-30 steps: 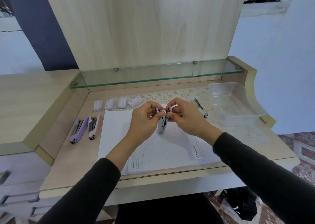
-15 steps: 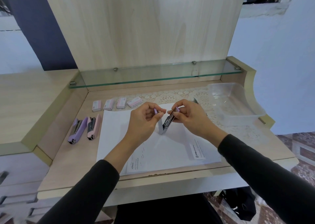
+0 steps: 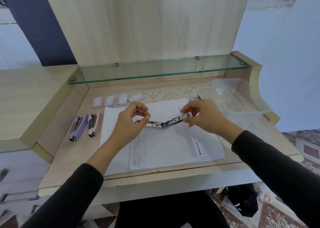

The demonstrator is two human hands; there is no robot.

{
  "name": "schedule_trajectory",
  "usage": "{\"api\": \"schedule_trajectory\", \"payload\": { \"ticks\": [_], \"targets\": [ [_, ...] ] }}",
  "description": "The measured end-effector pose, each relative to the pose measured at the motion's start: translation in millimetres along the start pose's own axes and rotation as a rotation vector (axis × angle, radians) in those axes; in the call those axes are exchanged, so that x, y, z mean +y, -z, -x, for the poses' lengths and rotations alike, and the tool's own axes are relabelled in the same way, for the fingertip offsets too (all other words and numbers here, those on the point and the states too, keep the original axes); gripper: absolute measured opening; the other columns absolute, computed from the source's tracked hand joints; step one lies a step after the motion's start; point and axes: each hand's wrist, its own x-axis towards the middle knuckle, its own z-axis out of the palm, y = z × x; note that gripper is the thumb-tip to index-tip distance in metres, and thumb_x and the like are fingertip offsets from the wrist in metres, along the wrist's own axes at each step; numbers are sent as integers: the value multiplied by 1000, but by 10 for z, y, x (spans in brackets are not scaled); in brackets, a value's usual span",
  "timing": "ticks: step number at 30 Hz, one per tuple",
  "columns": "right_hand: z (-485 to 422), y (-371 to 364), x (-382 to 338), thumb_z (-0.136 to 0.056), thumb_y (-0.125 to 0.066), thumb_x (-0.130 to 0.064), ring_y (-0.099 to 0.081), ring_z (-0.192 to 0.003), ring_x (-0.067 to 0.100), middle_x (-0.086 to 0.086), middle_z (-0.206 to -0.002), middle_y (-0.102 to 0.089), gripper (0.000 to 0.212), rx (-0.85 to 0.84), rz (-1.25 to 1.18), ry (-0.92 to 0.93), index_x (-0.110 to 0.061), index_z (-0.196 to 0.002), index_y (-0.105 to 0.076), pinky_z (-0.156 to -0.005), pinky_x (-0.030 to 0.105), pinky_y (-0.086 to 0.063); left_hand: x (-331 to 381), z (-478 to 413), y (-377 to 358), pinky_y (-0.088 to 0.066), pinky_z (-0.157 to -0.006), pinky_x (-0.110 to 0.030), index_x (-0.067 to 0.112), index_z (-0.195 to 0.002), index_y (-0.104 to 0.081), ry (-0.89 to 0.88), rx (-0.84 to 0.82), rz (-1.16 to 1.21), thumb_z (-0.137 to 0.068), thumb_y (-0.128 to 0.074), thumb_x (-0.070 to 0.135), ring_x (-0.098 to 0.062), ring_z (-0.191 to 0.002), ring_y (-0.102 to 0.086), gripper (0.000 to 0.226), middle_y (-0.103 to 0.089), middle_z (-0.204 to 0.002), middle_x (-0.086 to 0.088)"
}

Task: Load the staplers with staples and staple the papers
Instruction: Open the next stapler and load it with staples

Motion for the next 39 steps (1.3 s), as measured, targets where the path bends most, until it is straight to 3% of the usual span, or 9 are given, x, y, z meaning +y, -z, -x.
{"api": "schedule_trajectory", "payload": {
  "ticks": [2, 4, 9, 11, 14, 18, 24, 35, 39],
  "targets": [
    [42, -57, 38, -74, -71, -4, -51, -52, 2, -16, -63, -51, 16, 40, 88, 35, -5, -91, -69, -80, 7, -37, -48, 64, 50, -44, -67, -7, 22, -89, -56, -57, -53, -162, -78, -69, 3, -2, -80, -59, 25, -63, -83, 7],
    [74, -126, 85, -73, -71, -2, -52, -54, -2, -18, -59, -48, 14, 92, 87, 53, -3, -87, -71, -73, 0, -32, -88, 99, 57, -43, -72, -7, 23, -94, -58, -152, -118, -288, -76, -72, 6, -3, -82, -57, 28, -61, -86, 10],
    [54, -289, 218, -70, -72, 0, -44, -57, -2, -1, -76, -58, 15, 160, 61, 98, -6, -84, -73, -59, 5, -35, -117, 15, -16, -39, -86, -28, 22, -114, -62, -417, -257, -663, -80, -65, 24, -17, -94, -59, 35, -65, -106, 4],
    [47, -334, 254, -68, -72, 2, -45, -57, 0, 3, -75, -61, 17, 180, 27, 99, -6, -83, -73, -60, 6, -39, -73, -39, -89, -39, -77, -26, 24, -121, -59, -479, -337, -717, -82, -66, 16, -21, -92, -59, 40, -66, -106, -1],
    [45, -359, 286, -68, -70, 4, -46, -57, 4, 3, -72, -59, 16, 213, -27, 88, -5, -81, -73, -59, 7, -40, -31, -159, -177, -35, -55, -27, 27, -119, -61, -667, -421, -863, -80, -62, 11, -24, -67, -57, 42, -66, -87, -7],
    [45, -395, 338, -69, -73, 1, -49, -56, 4, -1, -70, -58, 14, 231, -62, 92, -6, -81, -74, -58, 9, -41, -15, -295, -237, -29, -49, -26, 28, -122, -58, -842, -472, -914, -86, -50, 17, -22, -53, -49, 38, -57, -72, -8],
    [25, -419, 390, -68, -74, -1, -55, -66, -6, -3, -71, -58, 15, 257, -75, 123, -6, -82, -74, -60, 7, -42, -78, -323, -248, -31, -47, -23, 25, -123, -57, -848, -508, -870, -87, -34, 21, -19, -55, -48, 43, -55, -69, -5],
    [23, -429, 408, -68, -75, -2, -50, -54, -2, -2, -71, -59, 16, 265, -59, 144, -7, -84, -74, -58, 7, -41, -205, -285, -158, -43, -51, -24, 18, -115, -62, -785, -438, -789, -87, -42, 23, -21, -61, -54, 35, -63, -73, -5],
    [27, -429, 397, -69, -75, -3, -47, -54, 0, -3, -69, -58, 16, 273, -64, 132, -6, -84, -73, -59, 8, -42, -261, -217, -77, -43, -61, -19, 21, -118, -54, -725, -375, -752, -86, -47, 38, -18, -71, -61, 37, -68, -87, -2]
  ]
}}
